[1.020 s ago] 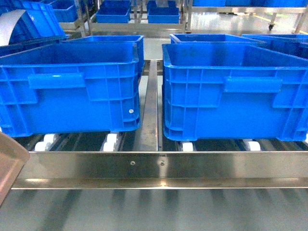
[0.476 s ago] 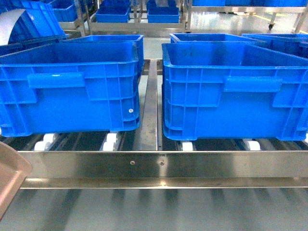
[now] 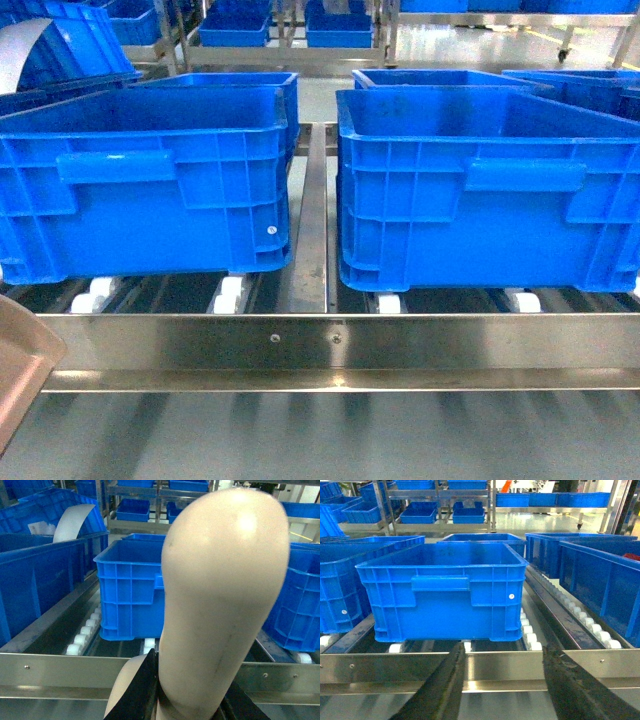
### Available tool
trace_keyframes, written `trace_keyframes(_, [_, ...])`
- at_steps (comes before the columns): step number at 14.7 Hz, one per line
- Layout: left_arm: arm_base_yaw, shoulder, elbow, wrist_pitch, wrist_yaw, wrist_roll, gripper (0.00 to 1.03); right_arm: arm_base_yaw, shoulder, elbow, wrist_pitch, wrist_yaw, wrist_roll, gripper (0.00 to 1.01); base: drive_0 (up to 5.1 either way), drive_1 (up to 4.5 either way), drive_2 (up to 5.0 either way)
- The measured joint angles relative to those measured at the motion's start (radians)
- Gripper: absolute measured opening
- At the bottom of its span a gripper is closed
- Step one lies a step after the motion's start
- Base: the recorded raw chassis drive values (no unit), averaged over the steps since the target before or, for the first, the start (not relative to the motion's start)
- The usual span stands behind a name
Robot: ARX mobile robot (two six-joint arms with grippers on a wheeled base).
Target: Place part in tray to right shelf
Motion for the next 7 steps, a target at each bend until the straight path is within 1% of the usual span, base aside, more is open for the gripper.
trace_keyframes(1, [0.000, 0.000, 0.000, 0.000, 0.000, 0.000, 0.17, 0.000, 0.000, 0.000, 0.000, 0.000, 0.000, 0.65, 0.0, 0.00, 0.0])
trace_keyframes(4, [0.000, 0.000, 0.000, 0.000, 0.000, 0.000, 0.17, 0.000, 0.000, 0.000, 0.000, 0.000, 0.000, 0.99, 0.0, 0.00, 0.0])
trace_keyframes(7, [0.000, 0.000, 0.000, 0.000, 0.000, 0.000, 0.17, 0.000, 0.000, 0.000, 0.000, 0.000, 0.000, 0.98, 0.0, 0.00, 0.0])
